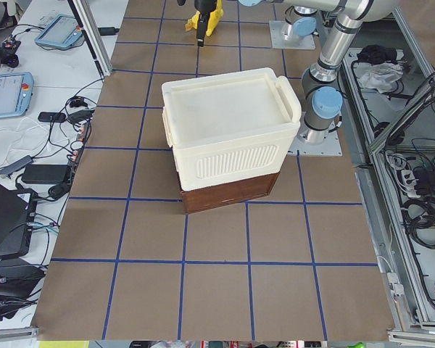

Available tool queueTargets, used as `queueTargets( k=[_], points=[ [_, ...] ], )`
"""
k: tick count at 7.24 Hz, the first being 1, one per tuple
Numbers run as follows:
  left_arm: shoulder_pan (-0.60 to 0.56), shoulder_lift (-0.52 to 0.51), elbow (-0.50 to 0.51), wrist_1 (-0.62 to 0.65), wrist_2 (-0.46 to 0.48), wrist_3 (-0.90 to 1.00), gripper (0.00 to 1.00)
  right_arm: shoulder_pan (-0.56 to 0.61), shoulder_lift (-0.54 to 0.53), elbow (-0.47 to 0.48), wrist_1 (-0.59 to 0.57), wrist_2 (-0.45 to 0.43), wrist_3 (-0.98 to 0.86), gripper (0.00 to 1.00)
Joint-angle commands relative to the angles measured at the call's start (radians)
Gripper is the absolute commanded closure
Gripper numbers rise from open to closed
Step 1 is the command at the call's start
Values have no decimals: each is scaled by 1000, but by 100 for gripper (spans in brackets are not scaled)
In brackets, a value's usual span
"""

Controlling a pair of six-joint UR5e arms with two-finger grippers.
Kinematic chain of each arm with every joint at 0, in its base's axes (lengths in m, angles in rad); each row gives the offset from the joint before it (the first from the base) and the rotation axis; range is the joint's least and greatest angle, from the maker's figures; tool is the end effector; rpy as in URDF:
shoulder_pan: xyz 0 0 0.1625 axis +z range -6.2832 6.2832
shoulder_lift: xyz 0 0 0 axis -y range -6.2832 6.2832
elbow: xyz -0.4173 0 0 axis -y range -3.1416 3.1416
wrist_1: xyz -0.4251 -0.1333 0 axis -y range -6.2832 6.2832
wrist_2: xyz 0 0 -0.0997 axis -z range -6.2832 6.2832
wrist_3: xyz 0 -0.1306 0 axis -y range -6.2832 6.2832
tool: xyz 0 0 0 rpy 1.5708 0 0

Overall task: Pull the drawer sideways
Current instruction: 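Move the left gripper down toward the white handle of the wooden drawer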

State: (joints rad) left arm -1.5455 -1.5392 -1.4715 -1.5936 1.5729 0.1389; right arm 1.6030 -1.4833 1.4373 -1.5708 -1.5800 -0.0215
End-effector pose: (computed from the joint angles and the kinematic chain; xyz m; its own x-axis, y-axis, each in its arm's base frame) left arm -0.1198 -0.5247 0.5160 -0.9935 0.1123 -0.0170 0.1135 0.9878 -0.1066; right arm 0.1503 -0.5622 0.4719 -0.9985 -0.0532 0.0102 -0.0536 0.9975 -0.0458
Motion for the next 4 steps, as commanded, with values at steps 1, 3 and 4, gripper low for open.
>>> queueTargets(
  k=[1,3,4],
  points=[
    [-4,-45,2,62,13,-39,0,0,0,0,0,0,0,0],
    [-72,-85,-16,111,22,-140,0,0,0,0,0,0,-1,0],
    [-112,-110,-27,119,150,-207,0,0,0,0,0,0,0,0]
  ],
)
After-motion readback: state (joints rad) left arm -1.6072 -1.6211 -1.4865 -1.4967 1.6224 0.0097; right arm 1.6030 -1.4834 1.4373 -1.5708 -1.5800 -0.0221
